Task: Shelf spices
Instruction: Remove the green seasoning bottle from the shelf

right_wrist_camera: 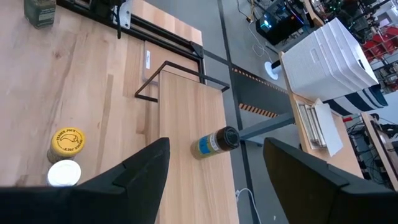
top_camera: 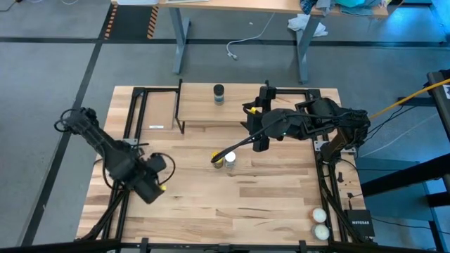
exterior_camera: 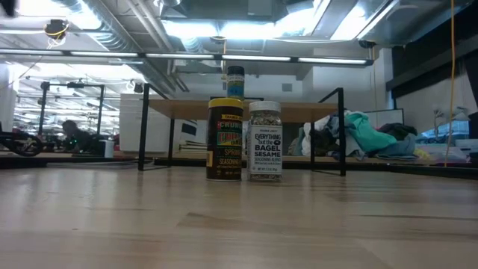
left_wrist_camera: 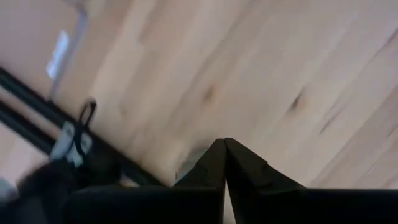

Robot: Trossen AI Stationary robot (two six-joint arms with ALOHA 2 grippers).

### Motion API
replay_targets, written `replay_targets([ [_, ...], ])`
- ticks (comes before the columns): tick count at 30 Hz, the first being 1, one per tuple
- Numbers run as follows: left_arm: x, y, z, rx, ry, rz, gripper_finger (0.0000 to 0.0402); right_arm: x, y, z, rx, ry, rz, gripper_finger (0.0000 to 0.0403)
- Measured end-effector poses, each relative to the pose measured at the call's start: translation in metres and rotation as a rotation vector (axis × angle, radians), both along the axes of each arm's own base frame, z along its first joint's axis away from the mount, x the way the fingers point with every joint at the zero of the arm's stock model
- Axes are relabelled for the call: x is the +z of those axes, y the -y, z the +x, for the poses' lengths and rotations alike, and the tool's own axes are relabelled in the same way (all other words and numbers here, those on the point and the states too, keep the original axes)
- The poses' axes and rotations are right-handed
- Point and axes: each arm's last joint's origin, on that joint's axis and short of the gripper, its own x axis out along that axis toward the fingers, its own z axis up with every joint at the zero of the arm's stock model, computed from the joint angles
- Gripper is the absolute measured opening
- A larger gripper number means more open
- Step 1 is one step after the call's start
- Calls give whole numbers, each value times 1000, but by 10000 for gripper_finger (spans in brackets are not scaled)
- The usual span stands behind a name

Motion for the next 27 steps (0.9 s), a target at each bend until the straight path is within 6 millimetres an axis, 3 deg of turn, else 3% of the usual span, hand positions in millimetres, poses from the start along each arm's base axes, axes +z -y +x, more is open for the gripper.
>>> replay_targets([
  [3,-13,0,-4,26,-80,-23,0,0,0,0,0,2,0,264],
  [7,-15,6,-7,38,-66,-56,0,0,0,0,-4,5,5,264],
  [12,-11,26,-22,30,0,-143,0,0,0,0,-8,8,8,264],
  [19,-15,51,-51,177,19,-165,0,3,3,4,-18,53,17,264],
  [27,-50,60,-71,305,-98,-177,0,1,13,13,-51,65,17,264],
])
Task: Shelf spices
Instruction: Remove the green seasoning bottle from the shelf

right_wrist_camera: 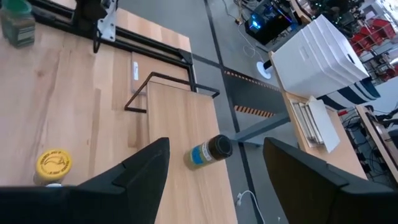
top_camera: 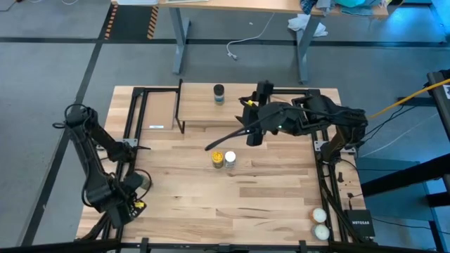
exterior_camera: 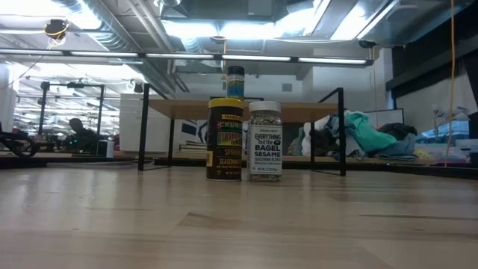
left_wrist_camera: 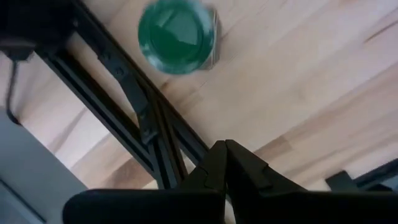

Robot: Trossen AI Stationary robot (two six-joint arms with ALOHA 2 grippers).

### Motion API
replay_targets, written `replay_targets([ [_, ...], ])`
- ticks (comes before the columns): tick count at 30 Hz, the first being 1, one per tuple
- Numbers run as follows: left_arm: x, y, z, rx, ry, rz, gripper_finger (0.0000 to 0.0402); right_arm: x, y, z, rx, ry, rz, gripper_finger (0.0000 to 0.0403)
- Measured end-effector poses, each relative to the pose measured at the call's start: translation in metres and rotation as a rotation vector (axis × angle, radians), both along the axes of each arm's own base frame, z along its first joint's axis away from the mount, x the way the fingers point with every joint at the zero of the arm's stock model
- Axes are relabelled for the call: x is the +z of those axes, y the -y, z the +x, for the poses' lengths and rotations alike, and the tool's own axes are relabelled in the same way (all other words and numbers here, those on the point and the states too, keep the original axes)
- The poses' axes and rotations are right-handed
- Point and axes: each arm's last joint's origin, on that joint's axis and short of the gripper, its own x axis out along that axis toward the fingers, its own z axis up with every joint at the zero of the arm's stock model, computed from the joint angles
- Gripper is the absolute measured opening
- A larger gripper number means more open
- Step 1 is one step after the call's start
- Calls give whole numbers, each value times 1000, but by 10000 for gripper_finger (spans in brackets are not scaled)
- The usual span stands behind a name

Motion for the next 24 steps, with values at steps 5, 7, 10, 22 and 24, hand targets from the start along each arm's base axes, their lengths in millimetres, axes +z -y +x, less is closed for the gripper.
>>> replay_targets([
  [5,-13,-1,-4,18,-21,17,0,-3,1,6,8,-7,-11,264],
  [7,-19,-4,-5,10,-37,39,0,-3,2,8,9,-2,-11,264],
  [10,-30,-8,-7,-16,-56,69,0,-5,2,10,21,-11,-6,264],
  [22,-66,-23,-10,-60,-21,150,0,-8,1,14,32,-31,-21,264],
  [24,-73,-26,-9,-68,-14,154,0,-8,1,14,33,-31,-21,264],
])
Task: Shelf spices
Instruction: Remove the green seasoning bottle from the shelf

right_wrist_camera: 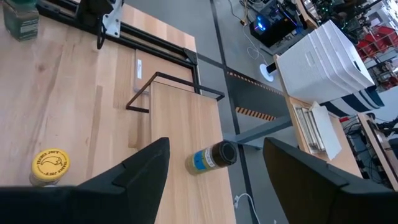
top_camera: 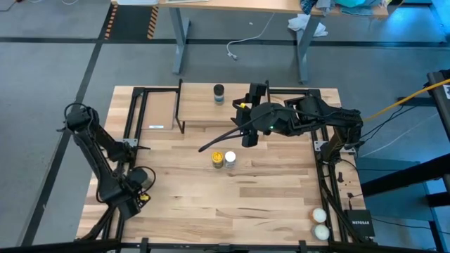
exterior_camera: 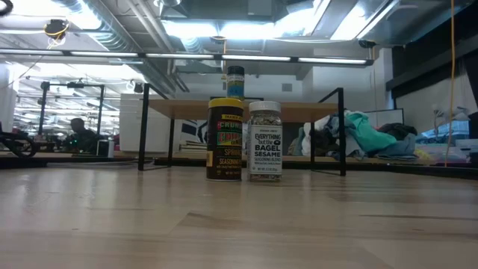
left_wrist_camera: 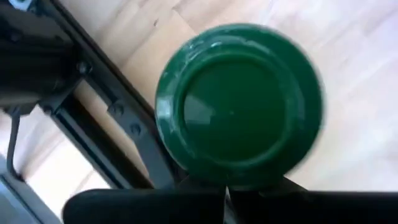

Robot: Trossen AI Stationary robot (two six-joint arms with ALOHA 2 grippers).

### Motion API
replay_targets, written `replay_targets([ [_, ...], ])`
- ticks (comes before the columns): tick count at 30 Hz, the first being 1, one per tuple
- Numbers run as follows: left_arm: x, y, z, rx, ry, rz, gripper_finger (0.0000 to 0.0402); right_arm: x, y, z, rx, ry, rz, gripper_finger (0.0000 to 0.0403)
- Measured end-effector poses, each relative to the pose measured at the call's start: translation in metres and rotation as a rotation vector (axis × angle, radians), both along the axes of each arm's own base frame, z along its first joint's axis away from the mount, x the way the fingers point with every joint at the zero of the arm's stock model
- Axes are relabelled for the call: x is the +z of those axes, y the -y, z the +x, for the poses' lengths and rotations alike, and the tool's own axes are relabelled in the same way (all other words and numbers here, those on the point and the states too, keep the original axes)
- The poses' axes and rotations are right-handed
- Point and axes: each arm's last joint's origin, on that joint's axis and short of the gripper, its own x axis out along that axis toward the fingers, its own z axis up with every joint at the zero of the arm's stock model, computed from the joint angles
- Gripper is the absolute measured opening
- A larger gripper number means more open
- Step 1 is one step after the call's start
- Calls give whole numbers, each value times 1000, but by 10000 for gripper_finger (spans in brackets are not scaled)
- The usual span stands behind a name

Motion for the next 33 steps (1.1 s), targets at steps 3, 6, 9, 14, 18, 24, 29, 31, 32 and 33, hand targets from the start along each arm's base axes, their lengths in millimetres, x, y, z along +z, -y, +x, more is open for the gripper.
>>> replay_targets([
  [3,-9,-4,4,-25,17,-6,0,0,0,0,0,0,0,264],
  [6,-17,-10,9,-51,35,9,0,0,0,0,0,1,0,264],
  [9,-23,-16,14,-63,48,20,0,0,0,0,0,4,1,264],
  [14,-29,-29,20,-70,28,72,0,0,0,0,-1,4,1,264],
  [18,-34,-40,23,-49,1,101,0,0,0,0,-1,5,1,264],
  [24,-44,-56,25,-25,-9,172,0,1,0,0,0,8,2,264],
  [29,-45,-68,33,-51,21,246,0,1,0,0,-1,8,2,264],
  [31,-45,-72,37,-63,30,272,0,1,0,0,0,8,2,264],
  [32,-45,-74,39,-76,32,283,0,1,0,0,-1,8,2,264],
  [33,-45,-76,41,-87,34,292,0,1,0,0,-1,8,2,264],
])
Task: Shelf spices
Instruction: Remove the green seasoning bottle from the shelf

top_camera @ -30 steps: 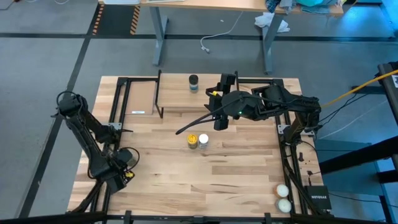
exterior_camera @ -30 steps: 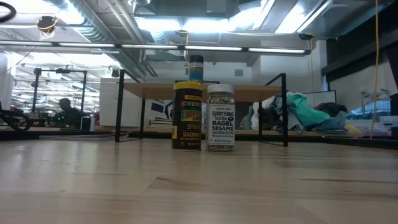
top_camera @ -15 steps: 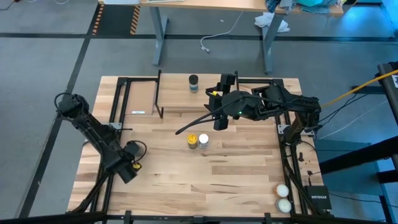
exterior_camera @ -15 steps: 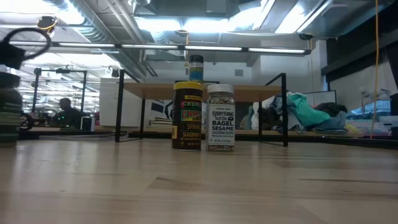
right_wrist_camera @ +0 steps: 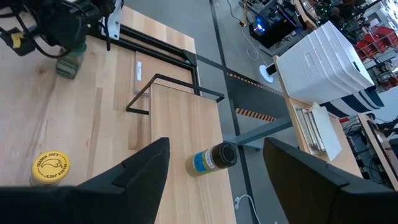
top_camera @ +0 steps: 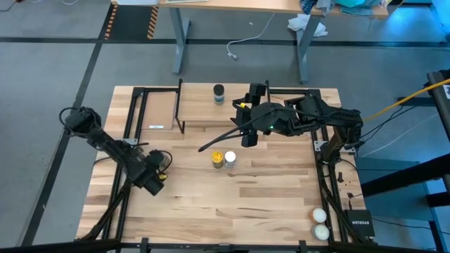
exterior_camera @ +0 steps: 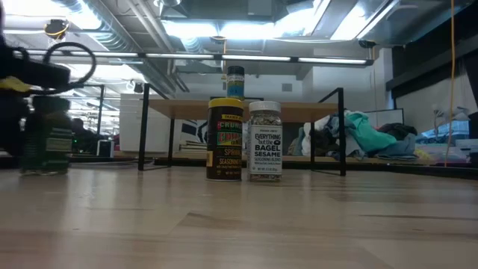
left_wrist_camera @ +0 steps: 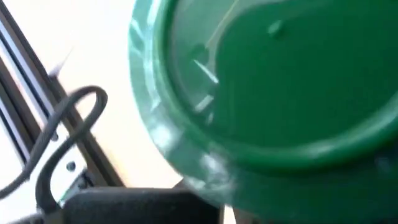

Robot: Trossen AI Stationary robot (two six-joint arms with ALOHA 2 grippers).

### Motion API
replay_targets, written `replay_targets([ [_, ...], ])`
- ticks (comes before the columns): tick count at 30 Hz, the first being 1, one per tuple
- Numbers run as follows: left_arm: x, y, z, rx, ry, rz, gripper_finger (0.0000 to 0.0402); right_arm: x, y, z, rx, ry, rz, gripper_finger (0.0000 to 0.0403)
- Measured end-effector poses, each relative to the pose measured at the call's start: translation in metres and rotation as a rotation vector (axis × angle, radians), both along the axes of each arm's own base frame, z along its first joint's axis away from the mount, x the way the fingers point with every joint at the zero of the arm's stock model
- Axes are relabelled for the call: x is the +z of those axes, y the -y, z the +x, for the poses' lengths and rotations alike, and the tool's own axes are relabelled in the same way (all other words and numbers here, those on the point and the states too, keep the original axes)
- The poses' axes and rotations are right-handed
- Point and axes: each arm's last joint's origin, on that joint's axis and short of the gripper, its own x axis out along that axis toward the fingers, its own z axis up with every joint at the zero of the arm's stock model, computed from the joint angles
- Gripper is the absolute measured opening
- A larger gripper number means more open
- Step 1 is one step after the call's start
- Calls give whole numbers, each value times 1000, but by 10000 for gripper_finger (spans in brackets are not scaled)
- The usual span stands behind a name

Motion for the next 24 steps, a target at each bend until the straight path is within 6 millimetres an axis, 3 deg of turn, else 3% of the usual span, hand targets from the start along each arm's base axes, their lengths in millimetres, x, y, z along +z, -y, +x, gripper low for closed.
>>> replay_targets([
  [18,-1,-29,59,-224,193,42,0,0,0,0,0,0,0,264],
  [24,2,-29,73,-294,269,33,0,0,0,0,1,-4,0,264],
])
